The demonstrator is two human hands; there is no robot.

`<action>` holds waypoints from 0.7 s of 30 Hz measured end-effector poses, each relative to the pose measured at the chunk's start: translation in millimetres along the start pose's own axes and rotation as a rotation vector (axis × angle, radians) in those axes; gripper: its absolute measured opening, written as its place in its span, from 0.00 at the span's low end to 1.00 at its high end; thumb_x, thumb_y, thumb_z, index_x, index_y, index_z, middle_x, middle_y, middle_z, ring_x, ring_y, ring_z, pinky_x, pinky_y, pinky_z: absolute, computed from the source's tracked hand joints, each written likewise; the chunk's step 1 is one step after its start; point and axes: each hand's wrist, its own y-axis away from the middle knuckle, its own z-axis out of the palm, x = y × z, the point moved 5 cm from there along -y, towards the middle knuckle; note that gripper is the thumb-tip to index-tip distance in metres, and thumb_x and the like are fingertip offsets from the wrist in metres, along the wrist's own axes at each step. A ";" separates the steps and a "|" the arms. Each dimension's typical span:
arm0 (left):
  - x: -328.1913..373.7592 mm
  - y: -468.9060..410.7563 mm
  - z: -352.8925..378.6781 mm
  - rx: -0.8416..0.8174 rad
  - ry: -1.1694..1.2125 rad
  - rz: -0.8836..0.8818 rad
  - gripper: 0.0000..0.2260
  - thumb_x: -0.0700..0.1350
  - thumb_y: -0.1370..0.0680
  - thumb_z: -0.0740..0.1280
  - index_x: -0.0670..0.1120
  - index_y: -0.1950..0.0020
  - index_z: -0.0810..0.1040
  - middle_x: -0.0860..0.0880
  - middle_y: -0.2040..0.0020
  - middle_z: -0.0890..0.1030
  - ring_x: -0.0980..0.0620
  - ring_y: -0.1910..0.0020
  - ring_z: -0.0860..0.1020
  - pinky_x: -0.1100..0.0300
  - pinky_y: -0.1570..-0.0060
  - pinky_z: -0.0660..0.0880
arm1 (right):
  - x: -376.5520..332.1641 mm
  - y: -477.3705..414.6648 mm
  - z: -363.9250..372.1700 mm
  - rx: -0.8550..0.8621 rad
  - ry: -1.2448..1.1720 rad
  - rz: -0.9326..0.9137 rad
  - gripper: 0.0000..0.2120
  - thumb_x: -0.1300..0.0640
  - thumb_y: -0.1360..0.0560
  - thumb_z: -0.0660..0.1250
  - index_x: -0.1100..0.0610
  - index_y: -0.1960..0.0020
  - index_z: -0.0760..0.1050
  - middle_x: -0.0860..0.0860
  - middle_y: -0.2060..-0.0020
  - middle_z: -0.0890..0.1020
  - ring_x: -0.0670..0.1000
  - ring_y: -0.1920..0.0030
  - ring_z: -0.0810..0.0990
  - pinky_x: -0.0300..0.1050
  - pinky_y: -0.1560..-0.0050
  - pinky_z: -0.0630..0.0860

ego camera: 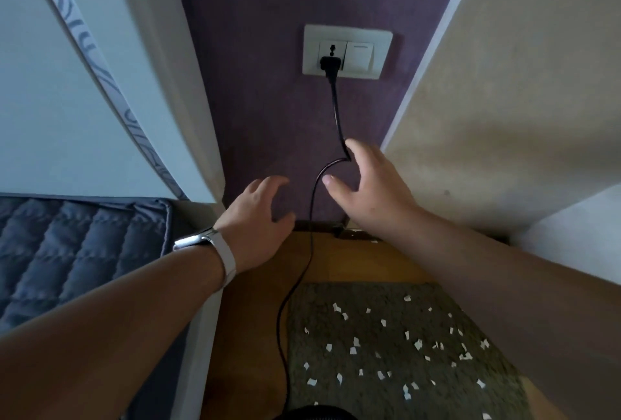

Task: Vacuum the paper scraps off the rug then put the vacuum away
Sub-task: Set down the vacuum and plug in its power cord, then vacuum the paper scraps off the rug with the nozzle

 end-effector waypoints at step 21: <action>58.0 241.8 145.7 -0.158 -0.236 -0.366 0.24 0.57 0.21 0.63 0.54 0.25 0.66 0.54 0.27 0.69 0.49 0.29 0.68 0.51 0.32 0.66 | 103.4 202.9 -35.3 -0.493 0.220 -0.350 0.25 0.43 0.22 0.62 0.53 0.29 0.70 0.50 0.31 0.70 0.54 0.33 0.70 0.53 0.35 0.70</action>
